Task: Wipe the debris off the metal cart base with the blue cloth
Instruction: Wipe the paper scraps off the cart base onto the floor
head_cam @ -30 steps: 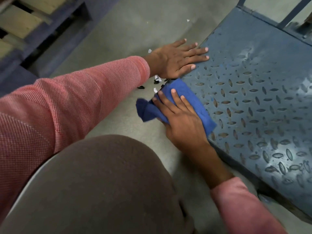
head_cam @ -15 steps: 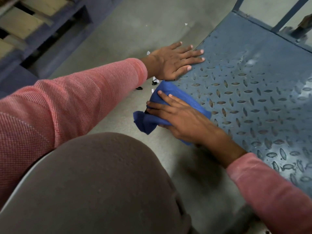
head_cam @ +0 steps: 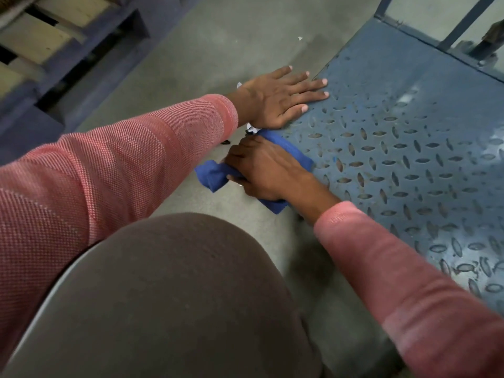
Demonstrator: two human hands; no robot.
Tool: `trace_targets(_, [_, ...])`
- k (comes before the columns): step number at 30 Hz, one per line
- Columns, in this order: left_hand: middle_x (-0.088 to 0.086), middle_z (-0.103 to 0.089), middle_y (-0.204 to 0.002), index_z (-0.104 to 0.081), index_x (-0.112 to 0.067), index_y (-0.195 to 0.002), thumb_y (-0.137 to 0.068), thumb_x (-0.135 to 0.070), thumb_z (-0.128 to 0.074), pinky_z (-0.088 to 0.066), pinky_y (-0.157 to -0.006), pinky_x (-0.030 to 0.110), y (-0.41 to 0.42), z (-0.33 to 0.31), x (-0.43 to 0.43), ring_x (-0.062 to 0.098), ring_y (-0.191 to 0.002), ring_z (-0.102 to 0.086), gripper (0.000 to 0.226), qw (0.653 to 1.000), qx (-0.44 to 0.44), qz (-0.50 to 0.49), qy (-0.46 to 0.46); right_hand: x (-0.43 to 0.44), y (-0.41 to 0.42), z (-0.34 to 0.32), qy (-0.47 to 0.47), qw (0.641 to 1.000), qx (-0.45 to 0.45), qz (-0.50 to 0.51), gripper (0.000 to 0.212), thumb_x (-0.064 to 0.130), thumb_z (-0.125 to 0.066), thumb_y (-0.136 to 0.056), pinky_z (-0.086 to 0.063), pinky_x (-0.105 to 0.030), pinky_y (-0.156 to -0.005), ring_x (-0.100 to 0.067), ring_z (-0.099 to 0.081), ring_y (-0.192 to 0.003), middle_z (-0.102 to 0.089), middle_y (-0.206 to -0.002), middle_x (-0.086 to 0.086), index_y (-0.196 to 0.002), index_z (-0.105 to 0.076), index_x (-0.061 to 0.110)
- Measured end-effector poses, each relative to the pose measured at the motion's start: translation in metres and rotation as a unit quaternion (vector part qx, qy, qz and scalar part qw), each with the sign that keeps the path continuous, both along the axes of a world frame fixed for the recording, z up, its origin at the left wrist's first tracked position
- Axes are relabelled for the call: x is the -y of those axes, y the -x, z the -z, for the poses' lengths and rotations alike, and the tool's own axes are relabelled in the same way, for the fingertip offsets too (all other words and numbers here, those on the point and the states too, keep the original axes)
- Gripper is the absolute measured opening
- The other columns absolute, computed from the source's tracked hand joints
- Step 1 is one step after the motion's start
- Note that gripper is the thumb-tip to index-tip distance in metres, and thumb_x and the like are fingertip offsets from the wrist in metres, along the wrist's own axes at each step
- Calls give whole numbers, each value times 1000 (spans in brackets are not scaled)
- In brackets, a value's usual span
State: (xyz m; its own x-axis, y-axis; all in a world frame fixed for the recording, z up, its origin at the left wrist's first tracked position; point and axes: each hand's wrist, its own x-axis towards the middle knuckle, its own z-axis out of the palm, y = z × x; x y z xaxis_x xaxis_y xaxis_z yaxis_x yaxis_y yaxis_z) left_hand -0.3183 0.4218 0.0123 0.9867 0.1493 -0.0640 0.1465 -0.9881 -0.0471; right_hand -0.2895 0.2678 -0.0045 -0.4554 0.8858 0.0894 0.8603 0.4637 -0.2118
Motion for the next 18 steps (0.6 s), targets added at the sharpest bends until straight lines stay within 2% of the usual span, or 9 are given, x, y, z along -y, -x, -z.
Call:
trace_targets(1, [-2, -5, -177, -5, -30, -168, -109, -46, -4, -11, -130, 53, 0, 1, 0, 31, -161, -16, 61, 1000, 3, -2, -1, 5, -2, 1, -3, 1000, -5, -8, 29, 30, -49, -93, -42, -37, -95, -28, -62, -95, -68, -99, -4, -101, -71, 13])
trace_targets(3, [-3, -6, -177, -6, -31, -168, -110, -45, -5, -11, -130, 53, 1, 3, 0, 31, -161, -17, 60, 1000, 10, -9, 2, 18, -8, 2, 0, 1000, -5, -23, 41, 29, -40, -94, -31, -32, -114, -26, -58, -118, -68, -117, -3, -116, -69, 12])
trace_targets(5, [-4, -6, -177, -7, -32, -168, -109, -45, -5, -11, -130, 53, 2, 3, -1, 31, -161, -17, 60, 1000, 10, -13, 11, 24, -12, 1, 5, 1000, -13, -27, 49, 27, -36, -91, -24, -31, -120, -27, -50, -134, -66, -129, -4, -124, -67, 9])
trace_targets(7, [-4, -5, -177, -7, -32, -168, -108, -46, -4, -10, -130, 53, 2, 2, 0, 31, -161, -16, 61, 1000, 5, -14, 18, 20, -12, 2, 3, 1000, -8, -22, 47, 27, -38, -89, -33, -35, -117, -27, -53, -131, -68, -125, -4, -120, -69, 10])
trace_targets(9, [-3, -5, -177, -7, -31, -168, -107, -47, -3, -10, -130, 54, 2, 1, 0, 32, -161, -16, 63, 1000, 1, -13, 20, 8, -7, 5, -5, 1000, 13, -8, 36, 29, -45, -90, -40, -37, -106, -25, -60, -114, -69, -111, -1, -109, -71, 13])
trace_targets(12, [-3, -5, -177, -7, -30, -168, -108, -46, -4, -11, -130, 53, 2, 1, 0, 32, -161, -16, 63, 1000, 4, -15, 20, -4, 7, 6, -13, 999, 30, 27, 21, 32, -57, -86, -41, -39, -86, -28, -62, -86, -67, -89, -1, -88, -69, 16])
trace_targets(14, [-3, -4, -177, -6, -30, -168, -107, -46, -3, -10, -130, 53, 1, -1, 1, 31, -161, -15, 63, 1000, -1, -16, 15, -7, 11, 6, -26, 999, 24, 36, 16, 31, -62, -84, -42, -41, -81, -29, -62, -79, -65, -82, -3, -81, -67, 16])
trace_targets(16, [-3, -4, -177, -6, -30, -168, -107, -46, -2, -9, -130, 52, 1, 0, 2, 31, -161, -14, 64, 1000, -2, -16, 9, -2, 9, 8, -39, 999, 13, 22, 19, 32, -60, -88, -42, -40, -85, -29, -63, -87, -67, -89, -2, -88, -69, 15])
trace_targets(18, [-3, -5, -177, -6, -30, -168, -108, -45, -4, -9, -130, 53, 2, 1, 1, 30, -161, -15, 62, 1000, 2, -18, 6, 9, 1, 9, -37, 999, 7, -10, 31, 32, -52, -93, -38, -37, -105, -28, -61, -111, -70, -112, -1, -111, -70, 13])
